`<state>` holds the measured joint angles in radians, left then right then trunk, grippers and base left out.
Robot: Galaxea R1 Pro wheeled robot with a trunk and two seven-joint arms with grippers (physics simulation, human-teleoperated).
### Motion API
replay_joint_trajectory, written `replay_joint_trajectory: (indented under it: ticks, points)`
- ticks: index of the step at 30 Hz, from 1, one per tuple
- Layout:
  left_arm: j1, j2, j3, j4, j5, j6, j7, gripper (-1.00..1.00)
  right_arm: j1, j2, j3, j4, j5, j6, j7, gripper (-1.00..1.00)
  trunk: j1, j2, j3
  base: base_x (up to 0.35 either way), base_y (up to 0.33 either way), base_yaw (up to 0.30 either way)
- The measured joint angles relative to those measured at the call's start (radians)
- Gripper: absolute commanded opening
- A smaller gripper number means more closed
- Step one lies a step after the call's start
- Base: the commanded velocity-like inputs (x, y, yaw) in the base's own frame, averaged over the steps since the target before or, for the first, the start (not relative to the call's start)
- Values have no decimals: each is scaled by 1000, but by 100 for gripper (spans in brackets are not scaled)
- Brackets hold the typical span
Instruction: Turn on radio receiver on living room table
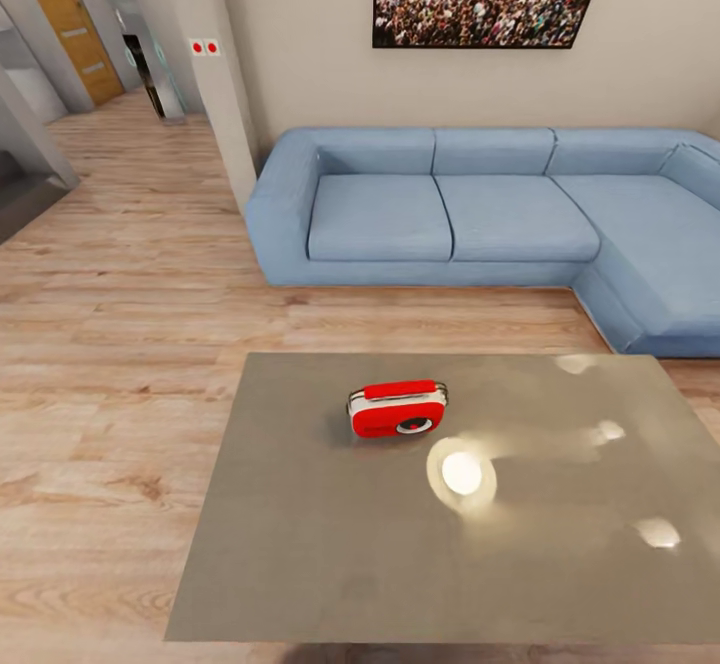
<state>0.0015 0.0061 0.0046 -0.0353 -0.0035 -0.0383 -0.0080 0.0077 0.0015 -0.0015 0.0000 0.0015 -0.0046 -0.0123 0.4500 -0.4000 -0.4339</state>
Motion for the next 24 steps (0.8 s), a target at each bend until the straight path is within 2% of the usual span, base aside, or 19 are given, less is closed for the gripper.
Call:
replay_joint_trajectory:
  ticks: [24]
  points:
    - [0,0,2,0,0,0,6,100,0,0,0,0,0,0,0,100,0,0,0,9,0,0]
